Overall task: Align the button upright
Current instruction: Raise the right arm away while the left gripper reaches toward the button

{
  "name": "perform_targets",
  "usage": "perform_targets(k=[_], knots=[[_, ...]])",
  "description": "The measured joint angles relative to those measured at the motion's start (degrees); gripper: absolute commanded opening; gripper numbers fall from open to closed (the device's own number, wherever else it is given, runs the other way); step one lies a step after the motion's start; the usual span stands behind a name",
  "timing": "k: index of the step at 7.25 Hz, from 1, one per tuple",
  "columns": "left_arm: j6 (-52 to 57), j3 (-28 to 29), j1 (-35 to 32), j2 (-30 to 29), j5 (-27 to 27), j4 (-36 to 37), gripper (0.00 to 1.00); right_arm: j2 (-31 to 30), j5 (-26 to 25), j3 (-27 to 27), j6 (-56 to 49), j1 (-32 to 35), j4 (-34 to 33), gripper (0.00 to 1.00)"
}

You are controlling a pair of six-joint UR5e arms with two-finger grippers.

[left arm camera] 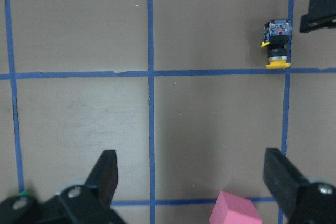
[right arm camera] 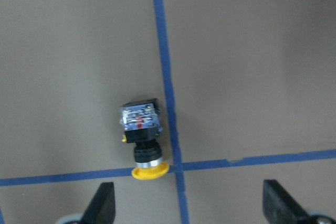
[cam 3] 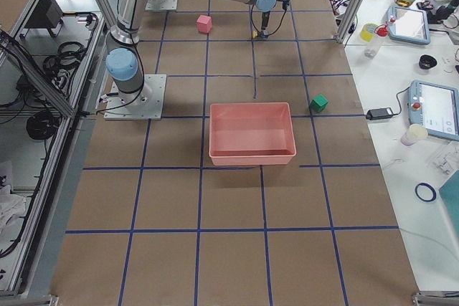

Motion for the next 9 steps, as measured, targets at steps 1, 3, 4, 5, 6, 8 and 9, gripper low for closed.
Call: perform_targets(k=[1,3,4,5,6,8,9], knots=[[-1.7,-4.0,-1.6,-0.3,0.0,7.1,1.00,-3.8,-1.0,2.9,-5.5,-3.9,1.3,1.00],[-5.9,-12.9,-7.0,-2.5,0.5,25.5,0.99,-12.4,-1.5,7.2,-13.4,-10.7,5.4,1.00],[-7.5,-16.5,-8.6,-4.6,0.7,34.3,0.99,-16.7,-1.6,7.8,-15.0,-12.1,8.2,1.00],[-8.3,-18.8,-9.4,-7.4,0.7,43.0,0.98,-19.8,-1.8,7.6,-15.7,-12.7,9.4,1.00],[-8.6,-19.9,-9.7,-10.6,0.7,50.5,0.98,-21.3,-2.7,7.1,-15.8,-12.9,9.7,1.00],[-8.9,-20.5,-10.9,-17.7,1.7,63.1,0.89,-22.3,-4.4,6.5,-15.6,-13.0,11.5,1.00],[-9.6,-20.3,-12.2,-21.1,3.9,67.4,0.87,-22.6,-4.5,6.4,-15.5,-13.0,12.6,1.00]])
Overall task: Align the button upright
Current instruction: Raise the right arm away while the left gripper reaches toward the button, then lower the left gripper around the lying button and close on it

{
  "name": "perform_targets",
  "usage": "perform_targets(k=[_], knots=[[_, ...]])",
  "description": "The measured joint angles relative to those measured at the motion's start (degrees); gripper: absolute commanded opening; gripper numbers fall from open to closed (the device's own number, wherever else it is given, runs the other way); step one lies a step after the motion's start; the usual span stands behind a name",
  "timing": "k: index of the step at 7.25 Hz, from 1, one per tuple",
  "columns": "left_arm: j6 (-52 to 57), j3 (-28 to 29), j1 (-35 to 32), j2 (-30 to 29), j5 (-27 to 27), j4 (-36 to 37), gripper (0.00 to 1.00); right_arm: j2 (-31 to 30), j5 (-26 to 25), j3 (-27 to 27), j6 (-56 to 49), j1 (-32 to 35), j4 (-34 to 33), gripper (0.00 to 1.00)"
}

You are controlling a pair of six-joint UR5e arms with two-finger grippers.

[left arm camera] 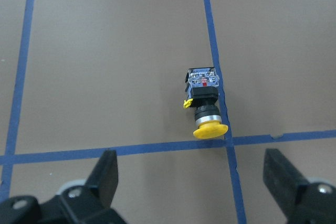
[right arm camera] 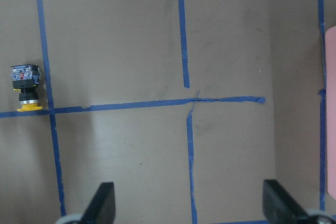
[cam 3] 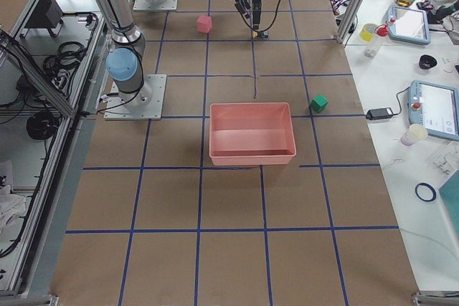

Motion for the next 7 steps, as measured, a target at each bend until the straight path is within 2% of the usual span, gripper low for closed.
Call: perform_targets(k=[3,4,7], knots=[[-6.3,2.7,-5.2,-7.1,7.6,3.8,0.87,-1.6,-0.1,-0.1,-0.1,-0.2,2.1,1.00],[-7.6,3.4,-6.7,-9.2,9.1,5.1,0.83,-2.0,-0.3,-0.1,-0.2,-0.2,2.3,1.00],[-8.3,5.6,-7.6,-14.9,9.9,10.3,0.80,-2.9,-0.7,-0.1,-0.5,-0.2,2.5,1.00]])
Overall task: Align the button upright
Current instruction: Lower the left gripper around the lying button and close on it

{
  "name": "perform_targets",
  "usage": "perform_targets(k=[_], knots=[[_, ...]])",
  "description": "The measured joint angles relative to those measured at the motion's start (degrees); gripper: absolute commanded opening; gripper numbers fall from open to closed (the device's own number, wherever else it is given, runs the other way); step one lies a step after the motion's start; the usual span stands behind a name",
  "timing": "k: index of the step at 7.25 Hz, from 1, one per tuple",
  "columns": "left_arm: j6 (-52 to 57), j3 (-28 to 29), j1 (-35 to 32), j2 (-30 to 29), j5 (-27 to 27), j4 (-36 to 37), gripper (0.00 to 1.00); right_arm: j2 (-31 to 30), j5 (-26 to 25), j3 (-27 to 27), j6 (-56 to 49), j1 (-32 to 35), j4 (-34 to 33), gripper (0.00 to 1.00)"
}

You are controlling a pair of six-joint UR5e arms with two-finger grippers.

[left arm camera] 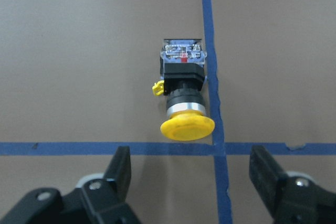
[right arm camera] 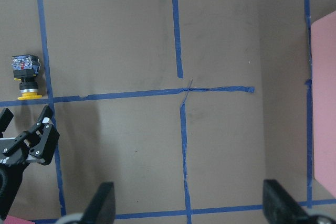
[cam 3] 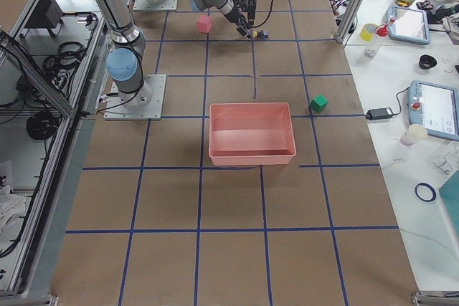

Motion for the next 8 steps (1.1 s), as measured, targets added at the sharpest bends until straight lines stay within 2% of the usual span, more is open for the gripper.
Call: perform_targets(k=[2,3,8], knots=[[0.6,3.0,0.0,-2.8,0.0,1.5,0.79,-0.1,-0.2,0.0,0.1,0.0,0.0,1.00],[1.9,3.2,0.0,-3.6,0.2,2.7,0.74,-0.1,-0.3,0.1,0.2,0.0,0.0,1.00],[4.4,2.6,0.0,-4.8,2.9,4.8,0.40,-0.1,-2.7,0.4,0.4,0.1,-0.1,1.00]])
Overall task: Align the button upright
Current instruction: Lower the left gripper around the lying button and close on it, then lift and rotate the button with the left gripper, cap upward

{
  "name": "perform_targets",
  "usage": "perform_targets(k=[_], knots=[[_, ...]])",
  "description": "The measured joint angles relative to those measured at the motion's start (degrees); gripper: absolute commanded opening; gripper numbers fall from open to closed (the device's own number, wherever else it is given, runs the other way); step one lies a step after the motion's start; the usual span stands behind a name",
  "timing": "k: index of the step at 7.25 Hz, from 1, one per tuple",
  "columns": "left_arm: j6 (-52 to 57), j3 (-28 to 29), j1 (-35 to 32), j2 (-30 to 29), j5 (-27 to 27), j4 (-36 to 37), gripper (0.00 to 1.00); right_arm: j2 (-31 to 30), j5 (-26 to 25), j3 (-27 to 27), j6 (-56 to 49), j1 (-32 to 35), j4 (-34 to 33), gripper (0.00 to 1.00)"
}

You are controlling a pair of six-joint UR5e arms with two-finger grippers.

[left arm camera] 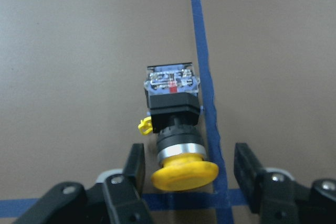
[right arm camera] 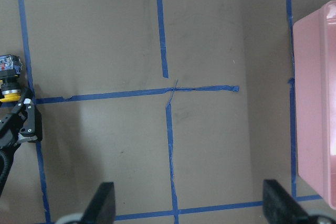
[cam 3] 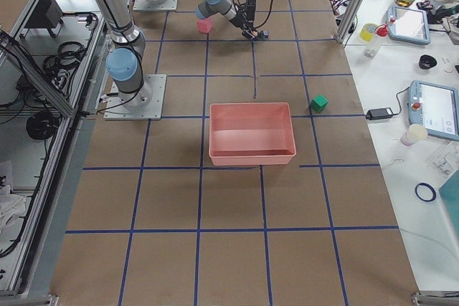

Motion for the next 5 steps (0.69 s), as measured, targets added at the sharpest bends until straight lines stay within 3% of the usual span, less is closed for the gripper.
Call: perform_targets(k=[1,3,5], knots=[[0.0,-0.1,0.0,0.1,0.1,0.0,0.35,0.0,-0.1,0.0,0.1,0.0,0.0,1.00],[0.4,0.1,0.0,1.2,0.0,-0.2,0.35,0.0,-0.1,0.1,0.1,0.0,-0.1,1.00],[2.5,2.4,0.0,4.1,-0.8,-6.0,0.36,0.0,-0.1,0.1,0.1,0.0,-0.3,1.00]])
